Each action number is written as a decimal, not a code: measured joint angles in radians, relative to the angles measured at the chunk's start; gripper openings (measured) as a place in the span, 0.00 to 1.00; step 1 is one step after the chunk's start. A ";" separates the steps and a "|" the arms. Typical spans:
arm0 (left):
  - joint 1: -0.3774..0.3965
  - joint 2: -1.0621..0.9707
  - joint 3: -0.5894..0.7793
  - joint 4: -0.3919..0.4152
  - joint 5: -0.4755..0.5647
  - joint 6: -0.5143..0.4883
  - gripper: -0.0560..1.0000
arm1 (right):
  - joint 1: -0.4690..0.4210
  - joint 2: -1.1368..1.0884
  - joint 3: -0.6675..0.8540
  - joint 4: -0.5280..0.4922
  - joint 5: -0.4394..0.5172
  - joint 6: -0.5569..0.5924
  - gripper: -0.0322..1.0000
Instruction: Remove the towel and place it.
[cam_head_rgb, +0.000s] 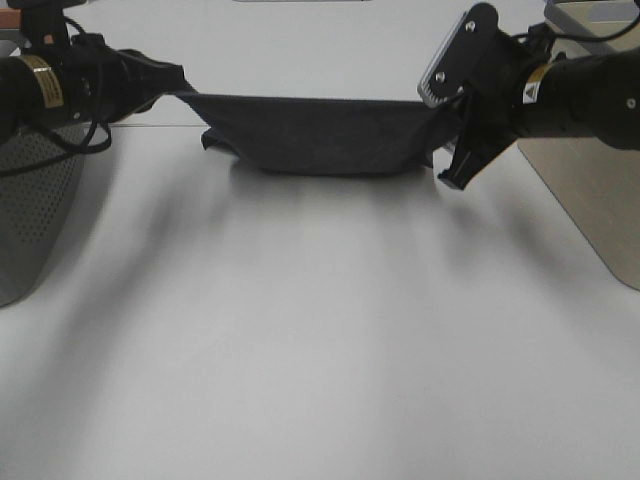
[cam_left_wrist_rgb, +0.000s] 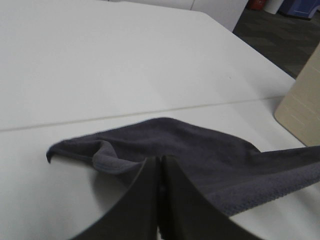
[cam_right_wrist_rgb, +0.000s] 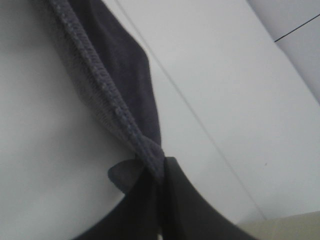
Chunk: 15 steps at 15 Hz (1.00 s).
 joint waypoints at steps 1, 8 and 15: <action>-0.001 -0.012 0.054 -0.001 -0.029 0.004 0.05 | 0.000 -0.010 0.048 -0.003 -0.004 0.000 0.05; -0.045 -0.018 0.298 -0.053 -0.060 0.096 0.05 | 0.001 -0.027 0.307 -0.033 -0.125 0.000 0.05; -0.044 -0.018 0.386 -0.034 -0.033 0.107 0.05 | 0.001 0.103 0.427 -0.305 -0.244 0.123 0.05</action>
